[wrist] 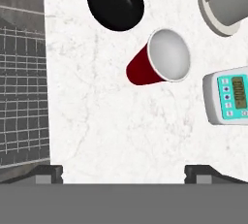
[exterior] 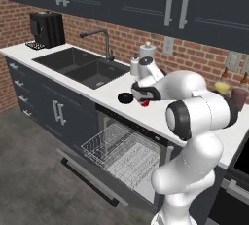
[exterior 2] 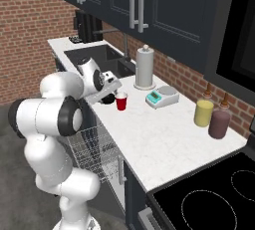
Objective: Pick up the cup and bowl from the counter, place them in the dishwasher, and close the dishwasher door.
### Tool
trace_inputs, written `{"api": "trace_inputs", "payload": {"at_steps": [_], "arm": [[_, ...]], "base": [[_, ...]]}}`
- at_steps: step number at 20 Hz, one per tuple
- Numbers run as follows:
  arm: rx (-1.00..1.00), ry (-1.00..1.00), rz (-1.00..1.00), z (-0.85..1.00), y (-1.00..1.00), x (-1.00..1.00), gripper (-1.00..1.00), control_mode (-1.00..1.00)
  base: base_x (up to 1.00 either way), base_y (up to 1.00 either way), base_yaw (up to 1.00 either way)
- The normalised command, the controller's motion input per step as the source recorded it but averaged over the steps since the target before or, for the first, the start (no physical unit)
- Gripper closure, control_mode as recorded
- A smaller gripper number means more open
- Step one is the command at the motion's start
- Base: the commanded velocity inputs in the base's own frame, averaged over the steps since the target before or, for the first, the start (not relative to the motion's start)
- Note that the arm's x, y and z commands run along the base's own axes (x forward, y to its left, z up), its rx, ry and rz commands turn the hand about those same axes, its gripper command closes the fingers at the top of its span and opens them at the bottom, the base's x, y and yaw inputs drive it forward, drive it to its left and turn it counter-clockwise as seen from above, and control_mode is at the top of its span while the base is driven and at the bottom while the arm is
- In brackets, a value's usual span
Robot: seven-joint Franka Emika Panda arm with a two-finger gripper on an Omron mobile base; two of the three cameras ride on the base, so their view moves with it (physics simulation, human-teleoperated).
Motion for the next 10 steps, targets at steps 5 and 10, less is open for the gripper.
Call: {"api": "trace_inputs", "payload": {"at_steps": [5,10], "arm": [[-0.04,0.00,0.00,-0.25,0.00,0.48,-1.00,-1.00],[-0.06,0.02,0.00,-0.37,0.00,0.52,-1.00,-1.00]], "base": [[0.00,0.00,0.00],[0.00,0.00,0.00]]}}
